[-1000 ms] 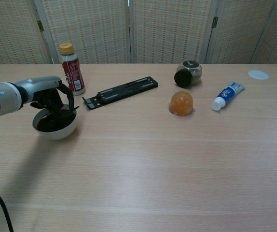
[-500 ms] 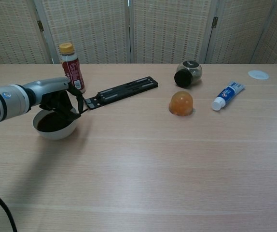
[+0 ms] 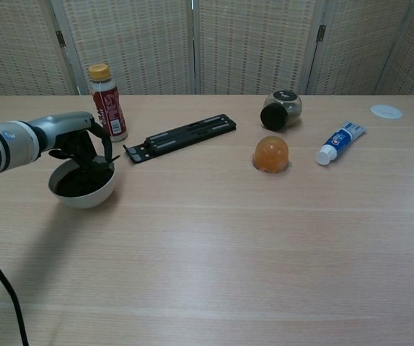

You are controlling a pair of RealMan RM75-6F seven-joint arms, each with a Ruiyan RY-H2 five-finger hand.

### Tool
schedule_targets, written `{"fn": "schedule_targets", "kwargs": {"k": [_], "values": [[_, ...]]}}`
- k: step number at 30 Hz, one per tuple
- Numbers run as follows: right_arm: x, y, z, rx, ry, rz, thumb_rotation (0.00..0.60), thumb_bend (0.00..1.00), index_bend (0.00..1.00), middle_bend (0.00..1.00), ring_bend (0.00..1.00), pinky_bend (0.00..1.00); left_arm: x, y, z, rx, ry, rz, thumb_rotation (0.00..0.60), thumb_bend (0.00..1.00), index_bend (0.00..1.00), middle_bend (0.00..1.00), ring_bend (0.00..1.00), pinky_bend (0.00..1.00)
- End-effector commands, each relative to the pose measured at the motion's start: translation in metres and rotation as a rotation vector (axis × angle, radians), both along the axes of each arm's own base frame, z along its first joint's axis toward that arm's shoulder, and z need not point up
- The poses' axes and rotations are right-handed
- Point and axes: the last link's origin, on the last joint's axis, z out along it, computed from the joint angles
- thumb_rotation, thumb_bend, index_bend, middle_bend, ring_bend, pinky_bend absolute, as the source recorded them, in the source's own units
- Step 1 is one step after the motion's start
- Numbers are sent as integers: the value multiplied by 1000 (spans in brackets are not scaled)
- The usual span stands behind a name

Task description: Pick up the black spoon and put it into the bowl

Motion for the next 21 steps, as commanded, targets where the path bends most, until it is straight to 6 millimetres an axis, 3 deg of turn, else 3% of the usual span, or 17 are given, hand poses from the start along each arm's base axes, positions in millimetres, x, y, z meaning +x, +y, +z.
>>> {"fn": "schedule_targets", "kwargs": {"k": [1, 10, 21], "values": [[1, -1, -1, 5, 2, 4, 600, 127, 0, 68, 128, 119, -5, -5, 4, -4, 5, 4, 600, 532, 691, 1000, 982, 1000], [2, -3, -2, 10, 4, 10, 600, 127, 0, 68, 128, 119, 3, -17, -2, -36, -24, -26, 600, 532, 691, 1000, 982, 1000], [1, 1, 0, -3, -1, 0, 600, 127, 0, 68, 128, 119, 11, 3, -10, 3, -30, -8, 600, 532, 691, 1000, 982, 1000]]}}
